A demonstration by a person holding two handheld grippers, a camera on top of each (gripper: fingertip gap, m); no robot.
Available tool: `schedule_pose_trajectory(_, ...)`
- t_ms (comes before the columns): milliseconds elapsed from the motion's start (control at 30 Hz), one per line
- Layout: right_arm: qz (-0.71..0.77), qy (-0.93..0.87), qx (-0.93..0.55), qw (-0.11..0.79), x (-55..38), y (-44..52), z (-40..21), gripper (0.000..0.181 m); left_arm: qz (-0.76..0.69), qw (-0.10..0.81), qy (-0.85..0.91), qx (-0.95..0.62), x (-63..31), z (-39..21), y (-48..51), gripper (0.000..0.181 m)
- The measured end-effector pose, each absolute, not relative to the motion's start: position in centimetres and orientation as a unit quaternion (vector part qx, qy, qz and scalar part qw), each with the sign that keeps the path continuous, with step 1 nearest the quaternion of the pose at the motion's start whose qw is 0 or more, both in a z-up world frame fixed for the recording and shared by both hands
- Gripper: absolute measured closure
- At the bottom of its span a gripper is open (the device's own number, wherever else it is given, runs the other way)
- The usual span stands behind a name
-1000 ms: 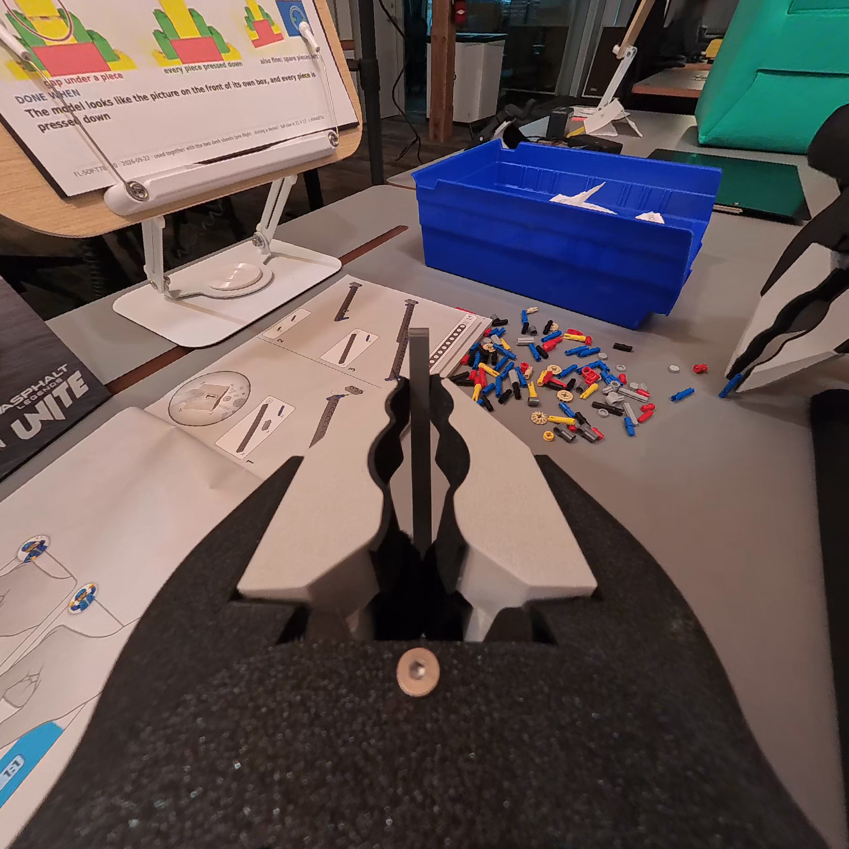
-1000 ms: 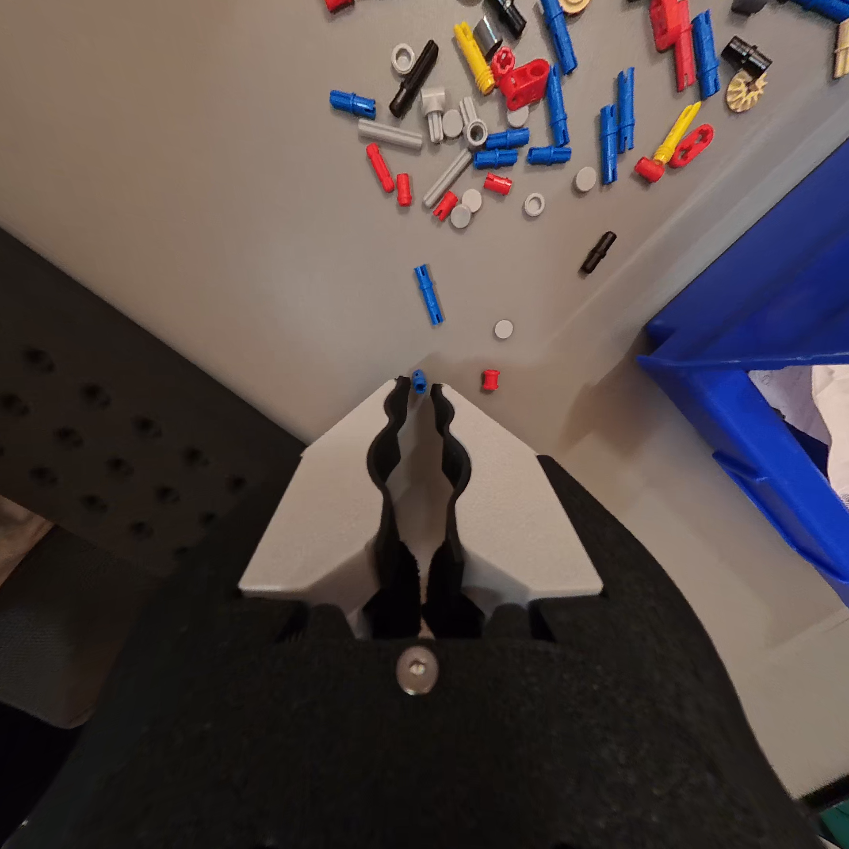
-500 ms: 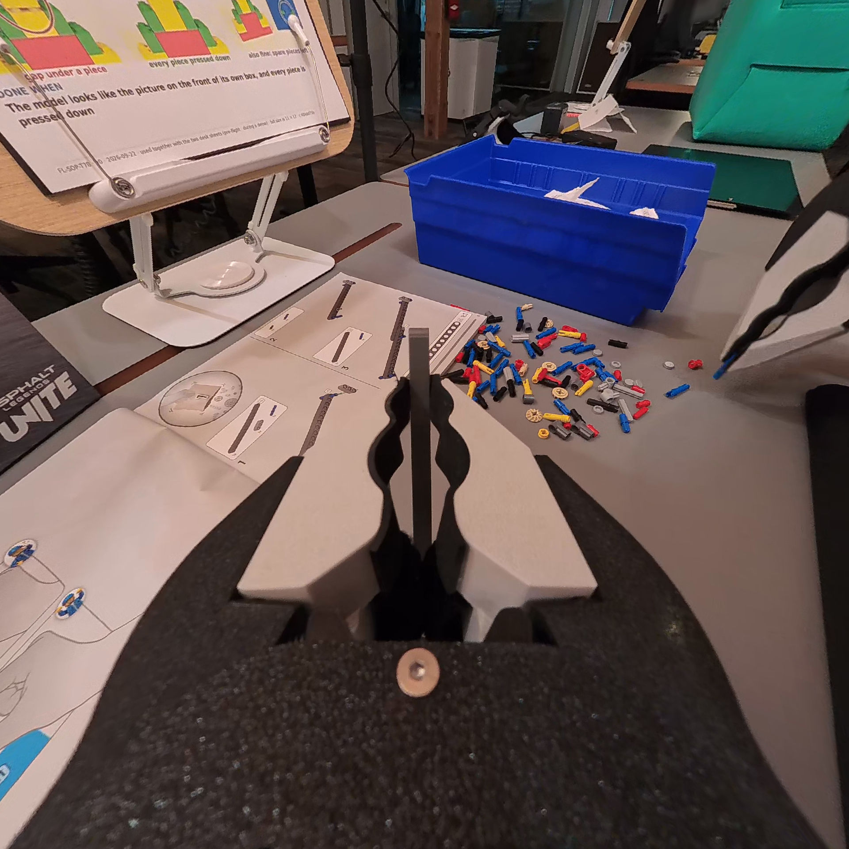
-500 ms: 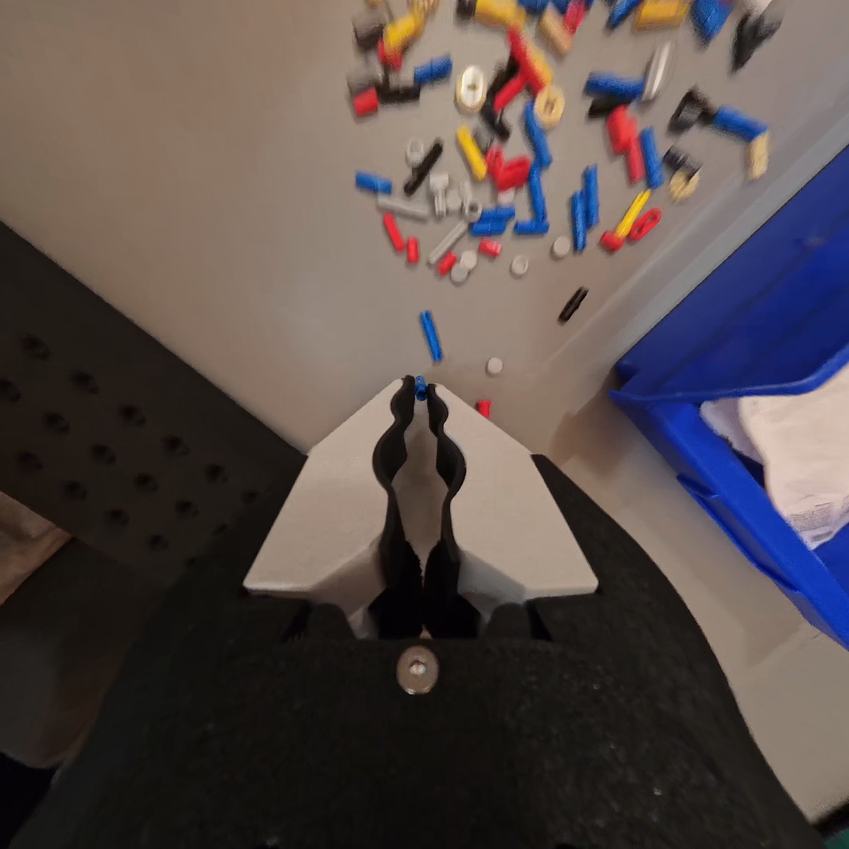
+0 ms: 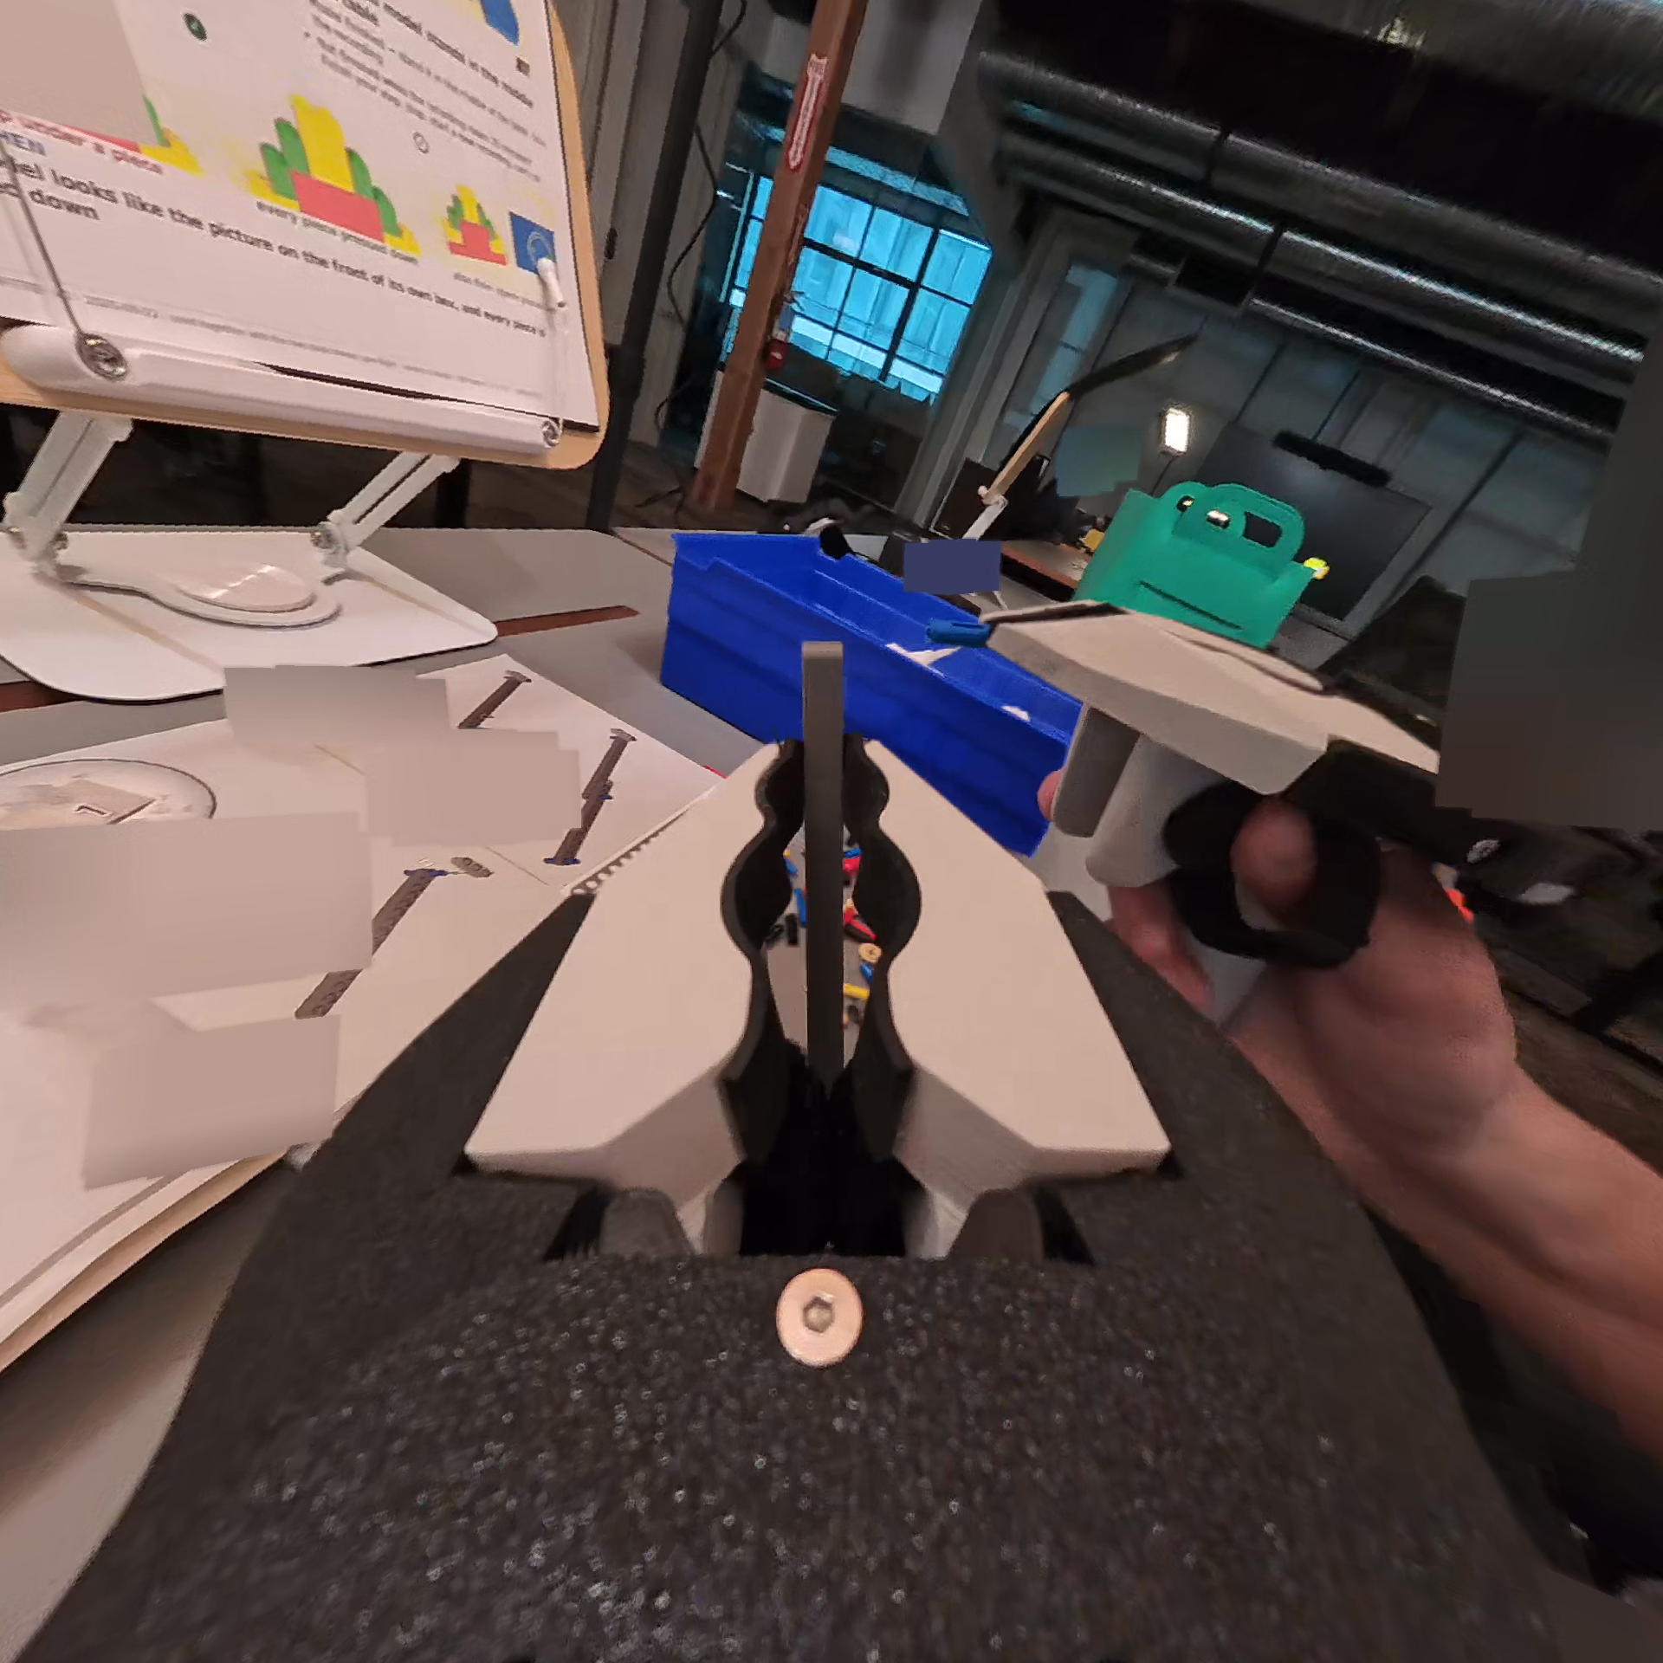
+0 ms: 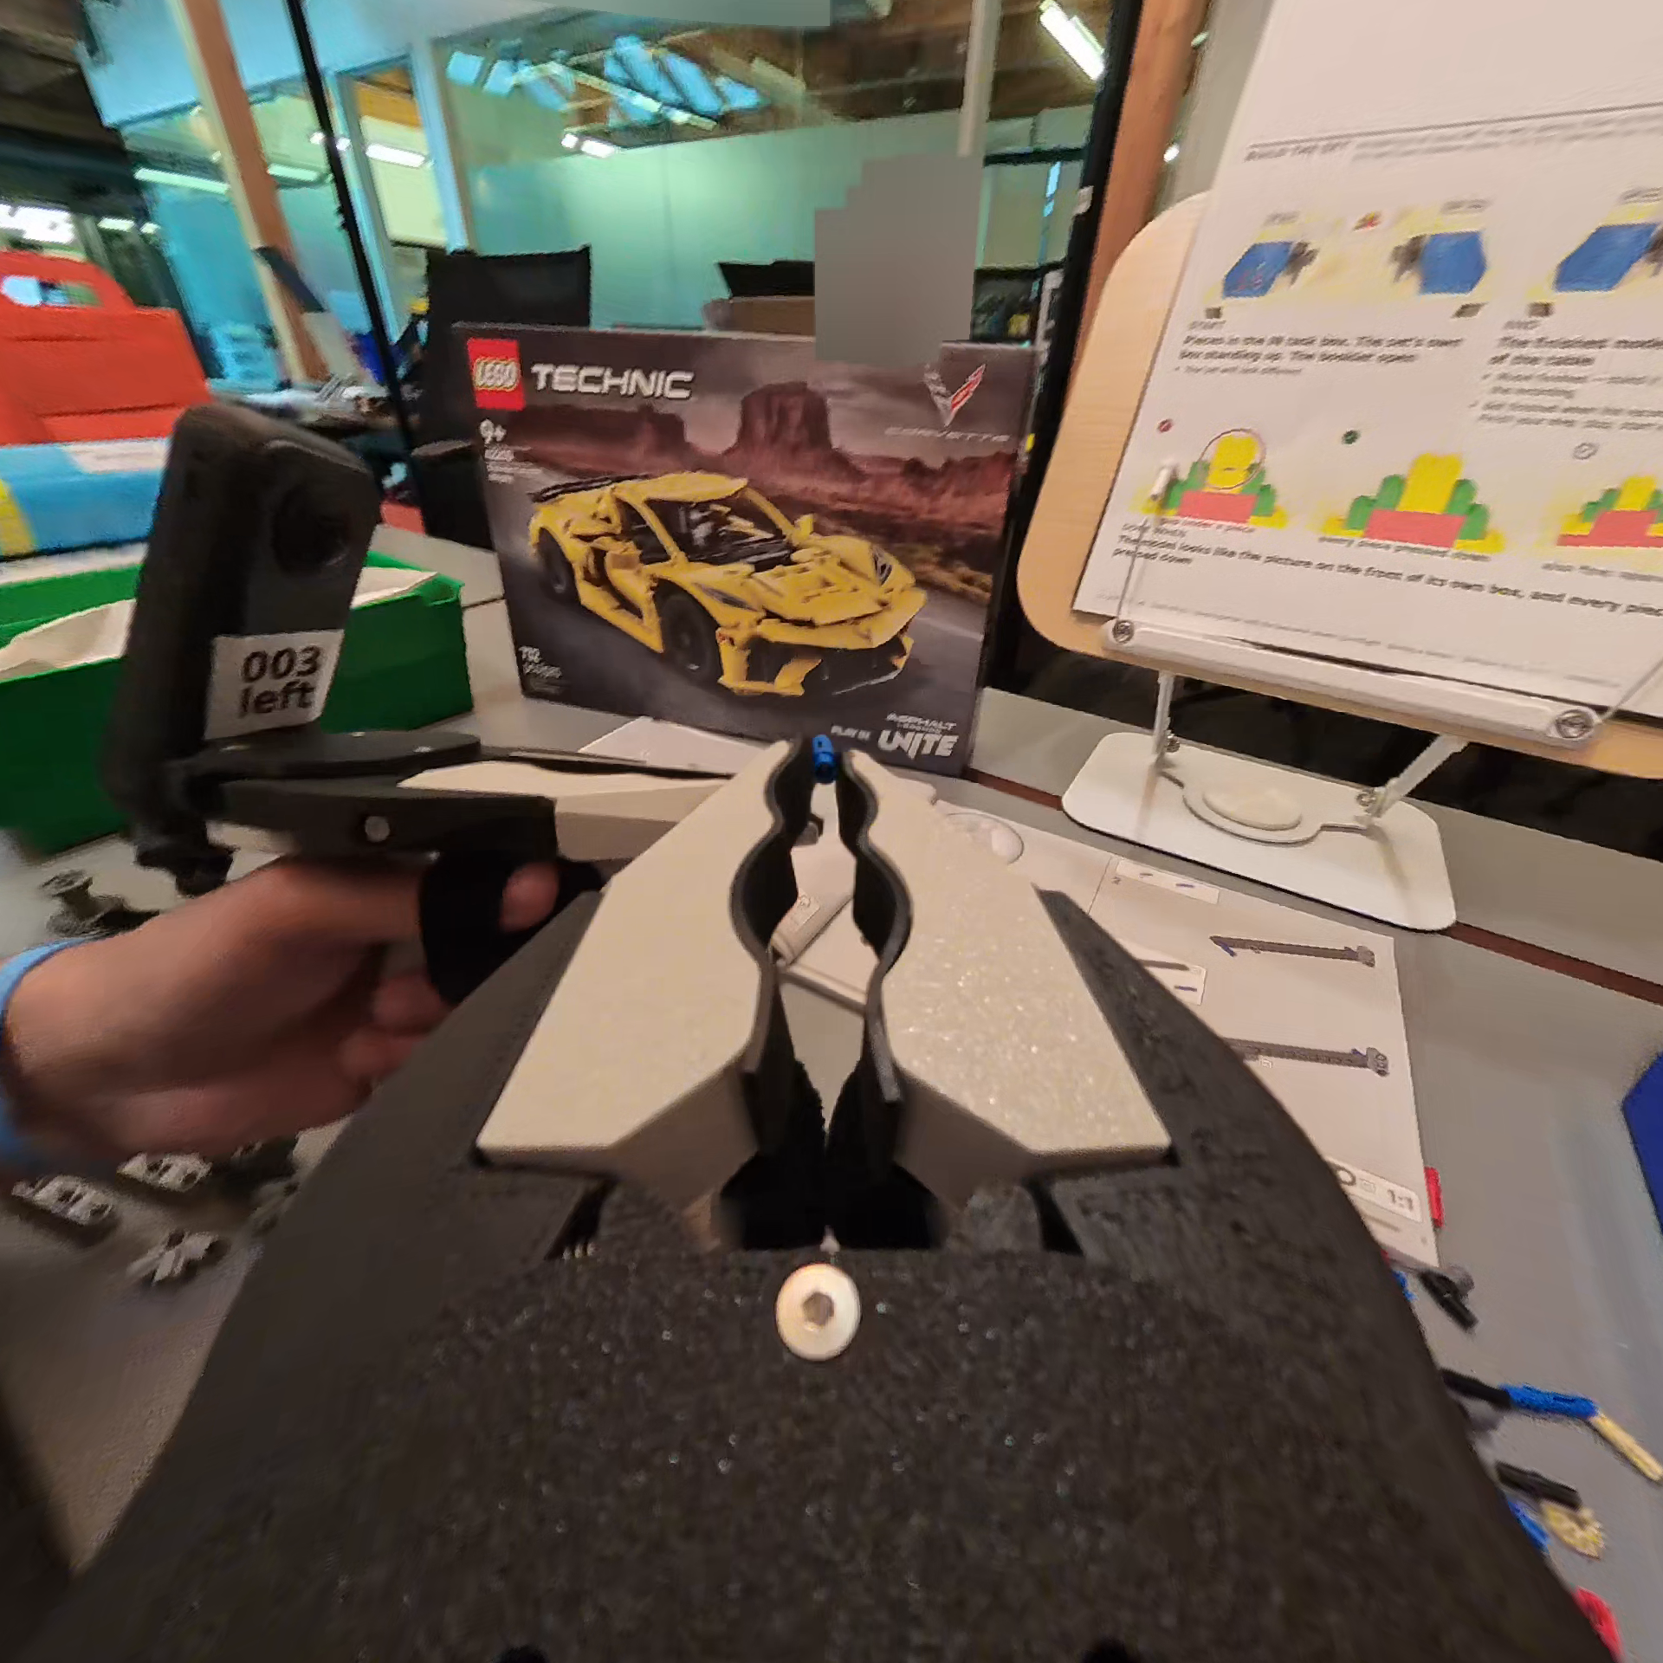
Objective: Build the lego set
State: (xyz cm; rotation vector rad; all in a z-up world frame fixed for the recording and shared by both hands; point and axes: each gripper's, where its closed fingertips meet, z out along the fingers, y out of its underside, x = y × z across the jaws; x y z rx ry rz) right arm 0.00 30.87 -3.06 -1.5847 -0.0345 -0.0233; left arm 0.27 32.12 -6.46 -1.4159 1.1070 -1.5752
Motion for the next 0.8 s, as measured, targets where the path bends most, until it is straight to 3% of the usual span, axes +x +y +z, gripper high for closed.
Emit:
schedule_pose_trajectory(600,-0.035,0.011,-0.714,0.699,0.6,31.6,-5.8,0.177,-0.527,0.412,0.481,-0.567,0.9,-8.2,31.7,0.175)
schedule_pose_trajectory(800,-0.010,-0.004,-0.719,0.695,0.5,31.5,-6.0,0.177,-0.437,0.492,0.558,-0.505,0.7,-8.5,32.1,0.175)
